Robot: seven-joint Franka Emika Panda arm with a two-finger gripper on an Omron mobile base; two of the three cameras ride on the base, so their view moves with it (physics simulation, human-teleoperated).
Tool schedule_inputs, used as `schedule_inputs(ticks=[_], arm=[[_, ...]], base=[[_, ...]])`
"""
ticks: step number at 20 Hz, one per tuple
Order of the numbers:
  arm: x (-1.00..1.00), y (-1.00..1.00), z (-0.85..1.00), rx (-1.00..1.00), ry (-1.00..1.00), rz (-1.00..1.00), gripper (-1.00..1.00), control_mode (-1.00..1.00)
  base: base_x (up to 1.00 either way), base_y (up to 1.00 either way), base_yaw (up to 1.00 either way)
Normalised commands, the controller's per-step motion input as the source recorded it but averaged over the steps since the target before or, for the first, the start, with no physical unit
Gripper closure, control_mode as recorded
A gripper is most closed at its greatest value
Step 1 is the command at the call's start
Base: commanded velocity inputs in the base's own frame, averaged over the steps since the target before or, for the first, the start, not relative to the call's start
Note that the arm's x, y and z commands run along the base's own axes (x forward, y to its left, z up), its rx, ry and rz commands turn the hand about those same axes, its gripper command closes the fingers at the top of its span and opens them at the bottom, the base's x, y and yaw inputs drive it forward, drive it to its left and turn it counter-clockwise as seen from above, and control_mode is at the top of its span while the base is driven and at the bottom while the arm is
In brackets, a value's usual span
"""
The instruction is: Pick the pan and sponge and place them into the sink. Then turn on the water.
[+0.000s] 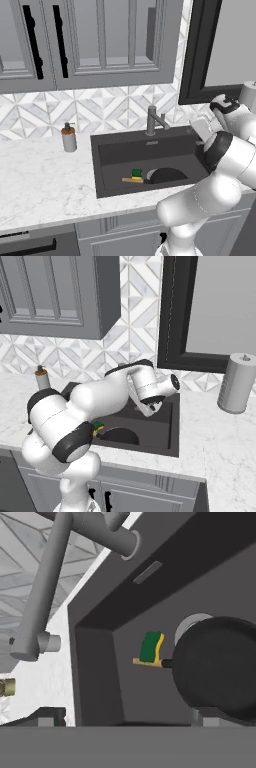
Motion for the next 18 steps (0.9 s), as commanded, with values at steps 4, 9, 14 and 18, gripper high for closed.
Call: schedule_inputs(ticks=[4,9,14,18], arm=[[0.00,0.16,-0.16,-0.07,-0.04,0.00,-1.00,-1.00],[0.04,0.04,-0.20,0.00,-0.21,0.00,-1.00,-1.00],[0.08,0.03,-0.07,0.00,-0.33,0.01,-1.00,-1.00],[0.22,0.01,0.00,0.00,-0.14,0.01,-1.00,-1.00]], base=[[0.00,0.00,0.00],[0.00,0.00,0.00],[0.00,0.00,0.00],[0.00,0.00,0.00]])
